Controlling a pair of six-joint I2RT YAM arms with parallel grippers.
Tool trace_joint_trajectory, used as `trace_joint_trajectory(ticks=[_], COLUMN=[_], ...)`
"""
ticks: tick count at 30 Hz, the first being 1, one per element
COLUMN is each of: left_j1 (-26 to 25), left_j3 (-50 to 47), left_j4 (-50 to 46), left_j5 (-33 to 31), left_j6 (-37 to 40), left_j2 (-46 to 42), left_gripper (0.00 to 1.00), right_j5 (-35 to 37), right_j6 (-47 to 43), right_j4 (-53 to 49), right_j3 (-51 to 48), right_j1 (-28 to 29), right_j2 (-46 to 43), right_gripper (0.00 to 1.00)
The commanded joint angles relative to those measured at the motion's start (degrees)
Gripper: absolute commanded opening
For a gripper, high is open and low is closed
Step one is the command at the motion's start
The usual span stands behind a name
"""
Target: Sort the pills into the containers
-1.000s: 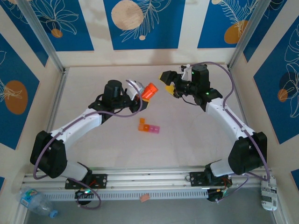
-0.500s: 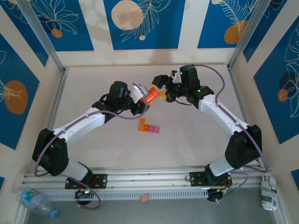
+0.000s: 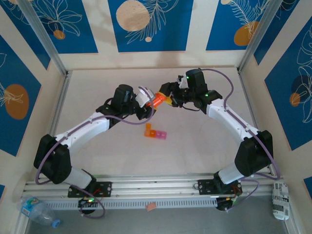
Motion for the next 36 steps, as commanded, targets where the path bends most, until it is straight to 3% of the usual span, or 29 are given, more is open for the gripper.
trace_joint_trajectory(ticks=[1,7,11,14,16,18,21,25,36], left_j1=[-0.63,-0.04,2.22,3.8,4.04,4.07,4.08,4.01,2.78], left_j3=[1.85,2.09,1.16,-1.14,-1.75,-1.32,-0.99,-0.58,0.24], left_j4=[0.27,0.45,4.38,11.08,13.08,12.9,11.46,8.06,2.94], left_j5=[0.08,4.3,13.52,18.81,19.64,19.65,17.53,13.44,7.16], left_j6=[0.61,-1.22,-6.91,-13.08,-14.96,-15.14,-13.73,-10.39,-4.14], left_j2=[-0.03,-0.64,-1.67,-2.62,-2.76,-2.43,-2.14,-2.14,-1.78], left_gripper=[0.0,0.0,0.0,0.0,0.0,0.0,0.0,0.0,0.0], right_j5=[-0.85,-3.64,-10.34,-14.11,-15.68,-15.58,-11.84,-6.55,-2.57], right_j6=[-1.84,-10.12,-17.94,-18.56,-18.16,-17.29,-15.49,-10.73,-4.91], right_j4=[-0.29,7.32,23.74,30.12,29.93,28.36,23.78,18.14,8.28], right_j3=[1.15,-1.73,-9.45,-12.62,-12.11,-11.07,-9.78,-8.83,-3.02], right_j1=[0.4,-1.99,-4.89,-6.32,-6.58,-6.6,-6.77,-7.24,-4.7], right_j2=[0.03,-1.45,-4.47,-5.94,-5.91,-5.91,-6.92,-8.13,-4.76], right_gripper=[0.44,0.37,0.38,0.41,0.48,0.66,0.84,0.92,0.93])
